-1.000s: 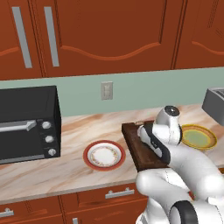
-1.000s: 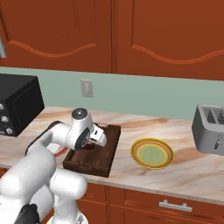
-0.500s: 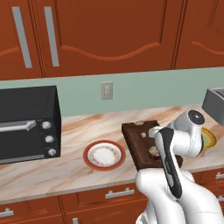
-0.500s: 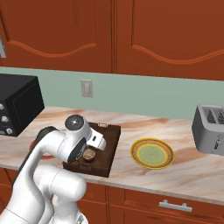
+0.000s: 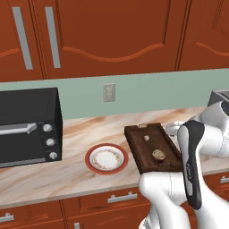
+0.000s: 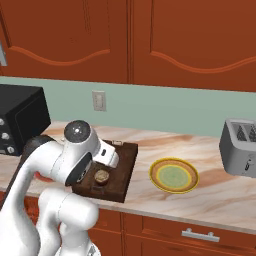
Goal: Move the dessert items from the plates to the tray.
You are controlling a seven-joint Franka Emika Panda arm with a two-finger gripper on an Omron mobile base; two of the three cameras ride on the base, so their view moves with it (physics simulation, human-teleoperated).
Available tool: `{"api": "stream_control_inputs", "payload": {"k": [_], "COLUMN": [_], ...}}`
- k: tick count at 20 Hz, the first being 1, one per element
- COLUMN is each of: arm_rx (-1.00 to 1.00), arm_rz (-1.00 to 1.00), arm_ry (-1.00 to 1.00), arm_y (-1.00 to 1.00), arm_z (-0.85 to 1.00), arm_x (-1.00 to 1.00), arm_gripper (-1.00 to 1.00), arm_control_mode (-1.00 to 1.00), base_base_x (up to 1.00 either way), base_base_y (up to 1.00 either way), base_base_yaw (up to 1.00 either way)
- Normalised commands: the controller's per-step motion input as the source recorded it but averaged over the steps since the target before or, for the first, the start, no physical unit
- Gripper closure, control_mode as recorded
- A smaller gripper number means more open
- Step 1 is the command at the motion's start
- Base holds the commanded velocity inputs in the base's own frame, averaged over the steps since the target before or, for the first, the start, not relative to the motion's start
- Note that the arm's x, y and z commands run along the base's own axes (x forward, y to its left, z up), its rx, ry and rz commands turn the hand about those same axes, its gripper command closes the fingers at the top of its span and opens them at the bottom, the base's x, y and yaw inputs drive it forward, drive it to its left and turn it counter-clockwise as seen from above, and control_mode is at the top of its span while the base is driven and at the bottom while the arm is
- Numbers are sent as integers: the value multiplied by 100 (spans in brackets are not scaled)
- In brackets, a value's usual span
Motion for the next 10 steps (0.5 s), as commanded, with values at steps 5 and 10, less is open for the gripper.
{"api": "stream_control_inputs", "payload": {"k": [5,10], "arm_rx": [-1,1], "arm_rz": [6,7], "arm_ry": [-20,-20], "arm_y": [10,-21], "arm_z": [37,20], "arm_x": [-96,-67], "arm_gripper": [-100,-100], "arm_control_mode": [-100,-100], "base_base_x": [0,0], "base_base_y": [0,0], "base_base_yaw": [0,0]}}
